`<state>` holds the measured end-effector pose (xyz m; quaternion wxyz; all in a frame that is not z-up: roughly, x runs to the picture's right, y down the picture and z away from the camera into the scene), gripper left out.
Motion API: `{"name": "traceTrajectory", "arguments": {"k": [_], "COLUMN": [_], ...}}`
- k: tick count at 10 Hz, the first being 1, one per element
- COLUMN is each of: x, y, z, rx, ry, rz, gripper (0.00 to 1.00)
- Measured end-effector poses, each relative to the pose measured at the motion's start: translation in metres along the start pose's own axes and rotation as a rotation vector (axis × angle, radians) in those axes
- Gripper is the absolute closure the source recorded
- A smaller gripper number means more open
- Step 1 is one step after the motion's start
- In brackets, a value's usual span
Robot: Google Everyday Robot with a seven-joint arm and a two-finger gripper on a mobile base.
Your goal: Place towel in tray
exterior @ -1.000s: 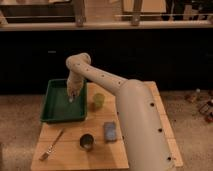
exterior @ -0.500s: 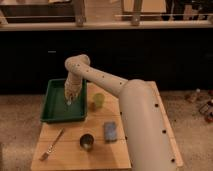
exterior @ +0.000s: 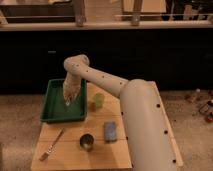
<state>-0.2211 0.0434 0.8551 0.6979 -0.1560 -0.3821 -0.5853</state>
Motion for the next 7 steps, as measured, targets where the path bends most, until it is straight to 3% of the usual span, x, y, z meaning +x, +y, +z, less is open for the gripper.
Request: {"name": "traceTrajectory", "arguments": {"k": [4, 7], "x": [0.005, 0.015], "y": [-0.006, -0.007], "z": [0.006, 0.000], "rx": [0.007, 0.031], "ry": [0.002, 0.040], "rz": [-0.011, 0.001], "gripper": [0.20, 0.20]}}
